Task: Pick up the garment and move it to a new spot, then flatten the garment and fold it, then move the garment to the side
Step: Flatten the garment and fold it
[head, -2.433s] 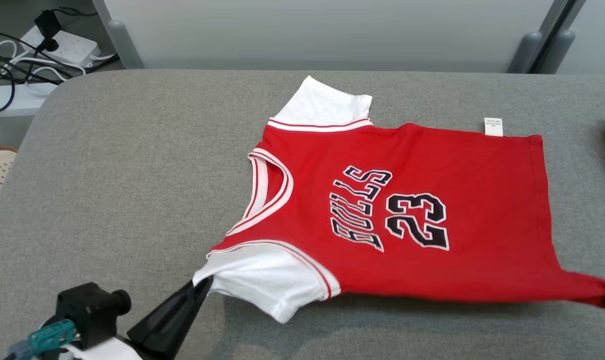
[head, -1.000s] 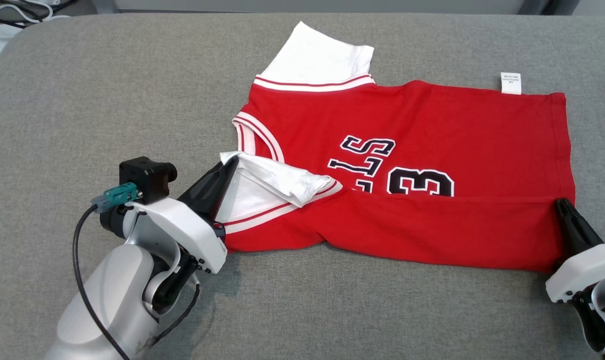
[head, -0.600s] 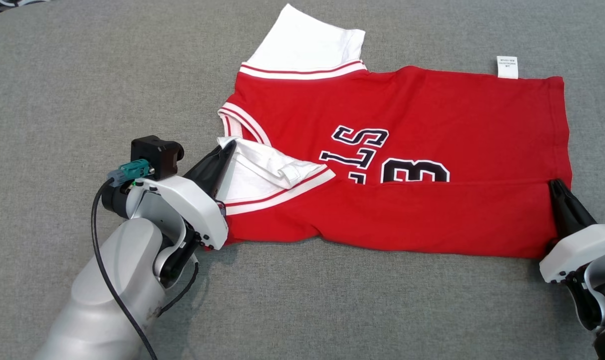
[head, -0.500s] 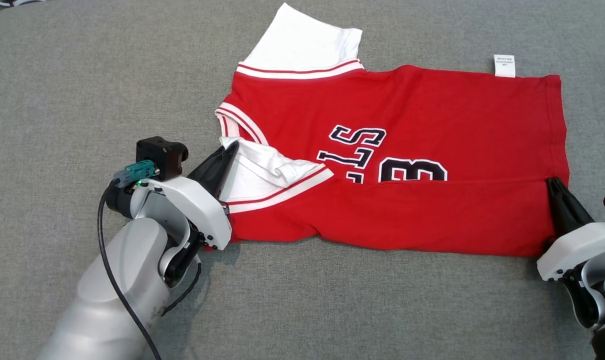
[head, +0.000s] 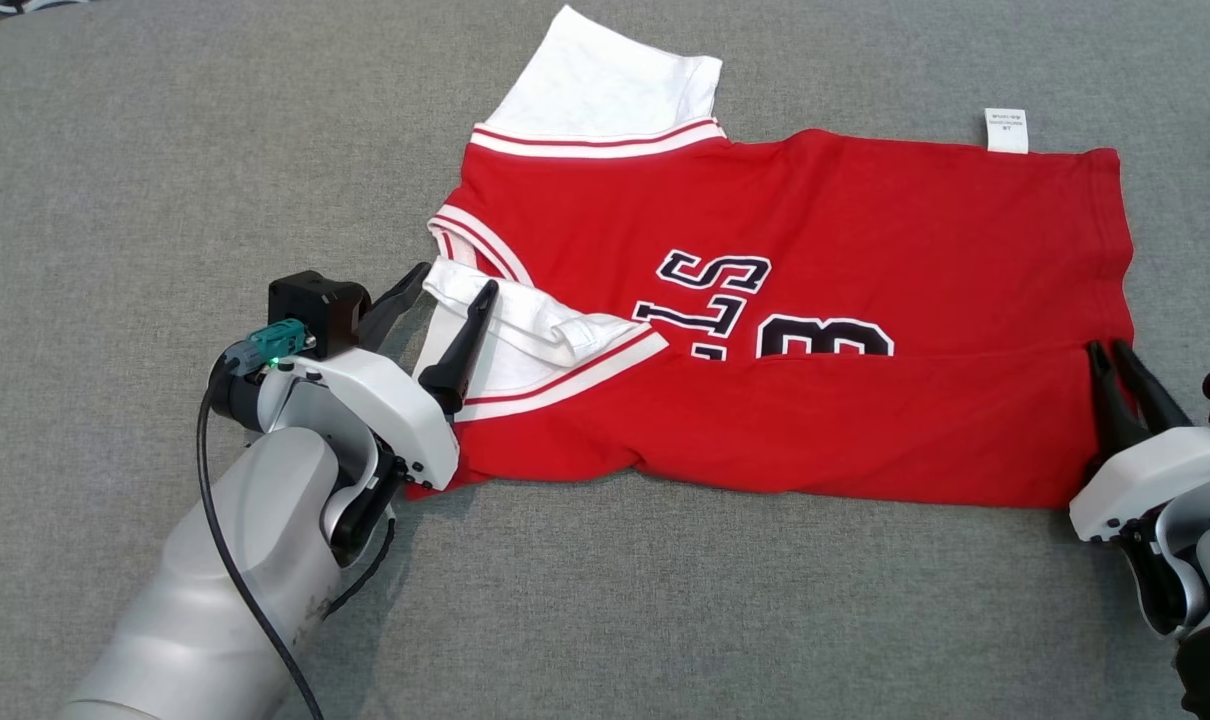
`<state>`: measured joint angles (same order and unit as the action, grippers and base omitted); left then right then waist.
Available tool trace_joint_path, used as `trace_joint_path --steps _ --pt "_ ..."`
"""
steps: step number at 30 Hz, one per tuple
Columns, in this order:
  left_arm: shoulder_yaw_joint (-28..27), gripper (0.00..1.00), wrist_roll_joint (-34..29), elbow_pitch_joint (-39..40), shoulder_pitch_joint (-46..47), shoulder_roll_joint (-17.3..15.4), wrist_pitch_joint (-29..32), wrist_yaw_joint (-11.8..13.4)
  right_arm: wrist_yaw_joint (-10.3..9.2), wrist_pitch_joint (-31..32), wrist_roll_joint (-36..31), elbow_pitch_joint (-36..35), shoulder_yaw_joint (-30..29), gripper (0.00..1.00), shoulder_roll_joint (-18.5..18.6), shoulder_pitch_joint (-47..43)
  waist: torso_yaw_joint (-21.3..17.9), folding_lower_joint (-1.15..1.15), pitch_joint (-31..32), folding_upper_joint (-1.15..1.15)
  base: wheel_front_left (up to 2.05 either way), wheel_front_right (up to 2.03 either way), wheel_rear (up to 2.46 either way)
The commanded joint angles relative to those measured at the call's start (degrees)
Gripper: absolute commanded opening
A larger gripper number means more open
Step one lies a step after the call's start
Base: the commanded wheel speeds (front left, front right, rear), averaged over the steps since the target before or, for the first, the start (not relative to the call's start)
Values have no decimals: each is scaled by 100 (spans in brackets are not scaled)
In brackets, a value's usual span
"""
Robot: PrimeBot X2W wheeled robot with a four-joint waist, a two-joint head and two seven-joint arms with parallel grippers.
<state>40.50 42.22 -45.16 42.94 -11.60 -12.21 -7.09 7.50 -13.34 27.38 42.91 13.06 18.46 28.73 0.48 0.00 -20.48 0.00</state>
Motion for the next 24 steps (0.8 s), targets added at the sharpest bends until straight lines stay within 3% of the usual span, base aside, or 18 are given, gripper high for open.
trace_joint_path --steps 1,11,19,24 --pt "-143 100 54 53 251 -141 -74 -39 -1 -56 21 -13 121 100 67 -48 6 0 17 0 0 0 0" --pt "-405 100 73 120 43 -163 -270 4 -1 -162 -374 -590 -175 100 98 -183 -2 0 301 0 0 0 0" --pt "-1017 100 -171 1066 -696 -302 -277 301 -1 -164 -884 -1760 -589 100 -134 -901 26 0 511 0 0 0 0" --pt "-1051 100 -204 1587 -1350 -414 -259 405 -1 -165 -1007 -2168 -794 100 -212 -1405 72 0 642 0 0 0 0"
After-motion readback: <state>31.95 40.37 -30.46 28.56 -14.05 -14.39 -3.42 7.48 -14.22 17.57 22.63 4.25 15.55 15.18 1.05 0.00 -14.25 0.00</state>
